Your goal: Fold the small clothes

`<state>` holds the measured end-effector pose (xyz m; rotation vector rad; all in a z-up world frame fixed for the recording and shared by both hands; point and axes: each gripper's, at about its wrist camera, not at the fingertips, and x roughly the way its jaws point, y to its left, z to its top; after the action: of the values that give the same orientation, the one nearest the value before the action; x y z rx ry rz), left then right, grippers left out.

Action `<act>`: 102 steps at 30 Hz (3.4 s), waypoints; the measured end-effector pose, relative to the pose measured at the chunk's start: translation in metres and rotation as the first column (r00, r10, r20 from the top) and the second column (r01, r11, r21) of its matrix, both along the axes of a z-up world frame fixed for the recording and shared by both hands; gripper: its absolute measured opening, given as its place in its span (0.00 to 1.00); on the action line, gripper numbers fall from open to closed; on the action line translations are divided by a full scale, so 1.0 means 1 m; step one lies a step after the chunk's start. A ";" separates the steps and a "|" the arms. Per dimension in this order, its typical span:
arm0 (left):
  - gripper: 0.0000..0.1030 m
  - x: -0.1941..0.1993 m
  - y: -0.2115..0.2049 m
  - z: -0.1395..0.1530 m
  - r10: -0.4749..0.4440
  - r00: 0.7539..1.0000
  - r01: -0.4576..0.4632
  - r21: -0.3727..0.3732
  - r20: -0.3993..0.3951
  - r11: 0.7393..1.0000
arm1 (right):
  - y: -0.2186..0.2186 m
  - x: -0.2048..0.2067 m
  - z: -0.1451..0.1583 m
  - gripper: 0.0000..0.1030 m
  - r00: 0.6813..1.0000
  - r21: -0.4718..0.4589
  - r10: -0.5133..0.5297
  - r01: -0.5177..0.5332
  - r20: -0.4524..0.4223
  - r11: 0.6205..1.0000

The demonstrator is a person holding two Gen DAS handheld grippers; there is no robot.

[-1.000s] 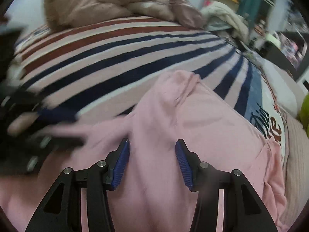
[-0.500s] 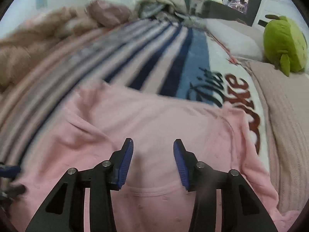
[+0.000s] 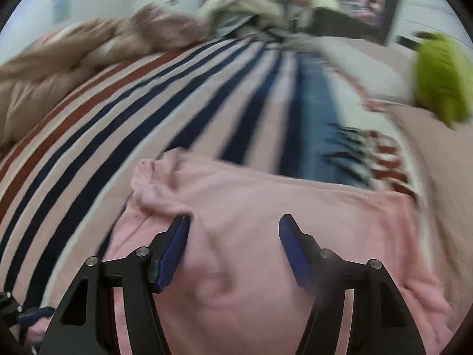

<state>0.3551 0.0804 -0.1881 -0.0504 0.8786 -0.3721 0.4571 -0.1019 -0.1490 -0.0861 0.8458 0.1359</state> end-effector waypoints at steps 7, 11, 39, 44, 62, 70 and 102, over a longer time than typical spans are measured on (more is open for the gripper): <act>0.09 -0.018 0.017 0.011 0.091 0.995 -0.093 0.084 0.038 0.992 | -0.066 -0.147 0.051 0.56 0.982 0.088 0.189 -0.187 -0.011 0.978; 0.46 -0.063 0.017 0.034 0.049 0.994 -0.053 0.029 0.100 0.998 | -0.101 -0.250 0.048 0.56 0.961 0.153 0.268 -0.255 -0.071 0.955; 0.51 -0.155 -0.171 0.027 -0.314 0.940 0.270 -0.268 -0.137 0.925 | -0.184 -0.409 0.009 0.10 0.997 -0.102 0.073 -0.071 0.014 0.992; 0.43 -0.130 -0.189 0.012 -0.243 0.951 0.191 -0.257 -0.189 0.947 | -0.195 -0.422 0.017 0.26 0.991 0.094 0.124 -0.129 0.056 0.987; 0.04 -0.151 -0.104 0.056 -0.096 0.993 0.093 -0.051 -0.063 0.994 | -0.133 -0.419 0.009 0.46 0.936 0.083 0.346 -0.351 0.068 0.933; 0.48 -0.170 -0.100 0.029 -0.196 0.976 0.178 -0.168 -0.097 0.970 | -0.115 -0.394 0.006 0.06 0.952 0.031 0.306 -0.307 0.025 0.951; 0.59 -0.211 -0.047 0.008 -0.265 0.961 0.232 -0.300 -0.074 0.925 | -0.122 -0.394 -0.003 0.56 0.900 0.296 0.312 -0.223 -0.303 0.929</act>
<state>0.1436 0.0335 -0.1797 -0.2334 0.9400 -0.7418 0.0629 -0.2241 -0.1515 0.0656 1.1591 0.5340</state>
